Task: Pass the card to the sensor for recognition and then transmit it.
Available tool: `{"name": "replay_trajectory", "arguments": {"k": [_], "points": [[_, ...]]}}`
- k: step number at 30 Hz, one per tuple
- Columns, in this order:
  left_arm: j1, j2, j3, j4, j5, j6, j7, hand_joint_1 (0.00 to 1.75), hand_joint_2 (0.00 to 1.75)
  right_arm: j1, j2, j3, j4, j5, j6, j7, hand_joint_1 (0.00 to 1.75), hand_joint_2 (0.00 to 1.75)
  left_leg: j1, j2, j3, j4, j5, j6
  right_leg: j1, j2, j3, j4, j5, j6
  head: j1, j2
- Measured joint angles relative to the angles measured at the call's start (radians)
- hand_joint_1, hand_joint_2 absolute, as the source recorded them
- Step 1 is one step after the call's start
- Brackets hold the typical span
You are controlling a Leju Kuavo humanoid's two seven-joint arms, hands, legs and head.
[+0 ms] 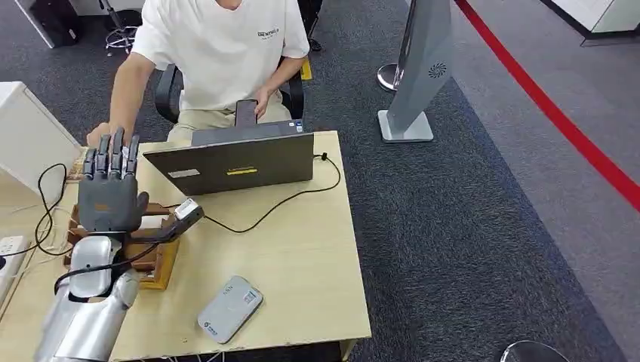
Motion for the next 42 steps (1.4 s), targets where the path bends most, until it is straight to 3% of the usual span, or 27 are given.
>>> {"name": "replay_trajectory", "arguments": {"k": [8, 9, 18, 42], "points": [[0.025, -0.013, 0.031, -0.014, -0.005, 0.008, -0.018, 0.00, 1.75, 0.001, 0.000, 0.003, 0.000, 0.004, -0.003, 0.011, 0.00, 1.75, 0.000, 0.000, 0.000, 0.000, 0.000, 0.000, 0.000, 0.000, 0.000, 0.000, 0.000, 0.000, 0.000, 0.000], [0.027, -0.014, 0.032, -0.015, -0.003, 0.008, -0.020, 1.75, 1.75, 0.000, 0.000, 0.003, 0.000, 0.006, -0.002, 0.013, 0.00, 1.75, 0.000, 0.000, 0.000, 0.000, 0.000, 0.000, 0.000, 0.000, 0.000, 0.000, 0.000, 0.000, 0.000, 0.000], [0.040, -0.023, 0.044, -0.016, 0.031, 0.001, -0.059, 1.75, 1.75, 0.001, 0.000, 0.004, 0.000, 0.009, 0.000, 0.013, 0.00, 1.75, 0.000, 0.000, -0.001, 0.000, 0.000, 0.000, 0.000, 0.000, -0.001, 0.000, 0.000, 0.000, 0.000, 0.000], [0.078, -0.023, 0.063, -0.037, 0.036, -0.018, -0.069, 1.75, 1.75, 0.001, 0.000, 0.009, 0.005, 0.023, -0.004, 0.035, 0.00, 1.75, 0.000, 0.000, -0.001, 0.000, 0.000, 0.000, 0.000, 0.000, -0.001, 0.000, 0.000, 0.000, 0.000, 0.000]]}}
